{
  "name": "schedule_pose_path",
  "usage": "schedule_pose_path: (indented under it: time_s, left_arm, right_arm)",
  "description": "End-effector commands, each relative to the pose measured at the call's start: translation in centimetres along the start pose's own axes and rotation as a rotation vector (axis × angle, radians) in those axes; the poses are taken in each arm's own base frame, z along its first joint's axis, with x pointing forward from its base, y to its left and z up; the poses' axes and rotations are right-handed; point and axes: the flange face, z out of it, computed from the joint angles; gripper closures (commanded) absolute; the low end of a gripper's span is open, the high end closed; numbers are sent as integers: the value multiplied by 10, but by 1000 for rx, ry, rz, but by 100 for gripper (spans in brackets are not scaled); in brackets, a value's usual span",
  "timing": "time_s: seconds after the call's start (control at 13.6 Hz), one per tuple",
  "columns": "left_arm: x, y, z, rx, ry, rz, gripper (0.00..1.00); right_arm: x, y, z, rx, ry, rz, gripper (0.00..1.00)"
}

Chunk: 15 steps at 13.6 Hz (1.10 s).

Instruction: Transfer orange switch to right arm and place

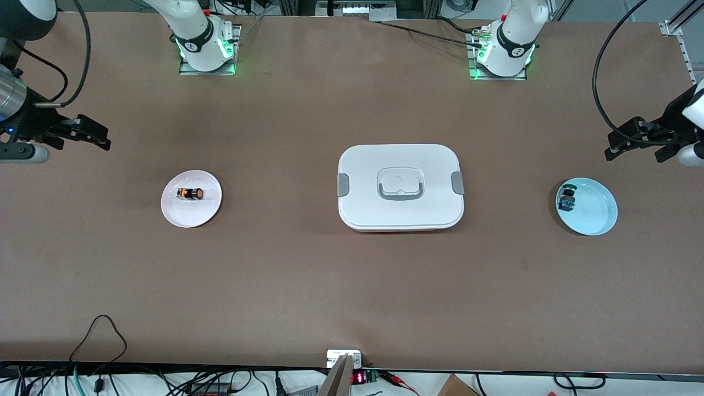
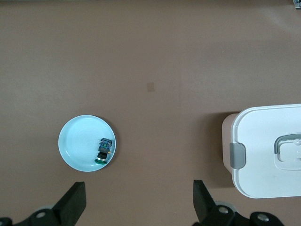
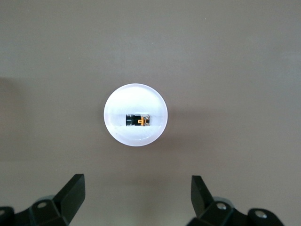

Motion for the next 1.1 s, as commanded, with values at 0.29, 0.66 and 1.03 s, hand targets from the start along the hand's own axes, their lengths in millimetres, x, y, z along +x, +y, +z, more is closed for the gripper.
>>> schedule_pose_path:
  time_s: [0.29,0.66,1.03]
  left_arm:
    - [1,3,-2,14,-3,23,0]
    - [1,3,-2,14,-1,23,0]
    - [1,3,-2,14,-3,25,0]
  right_arm:
    - [-14,4,-50,8,20,-6,0]
    - [-19,1,-51,0,-20,-40,0]
    - [-20,3,-52,11,-18,-38,0]
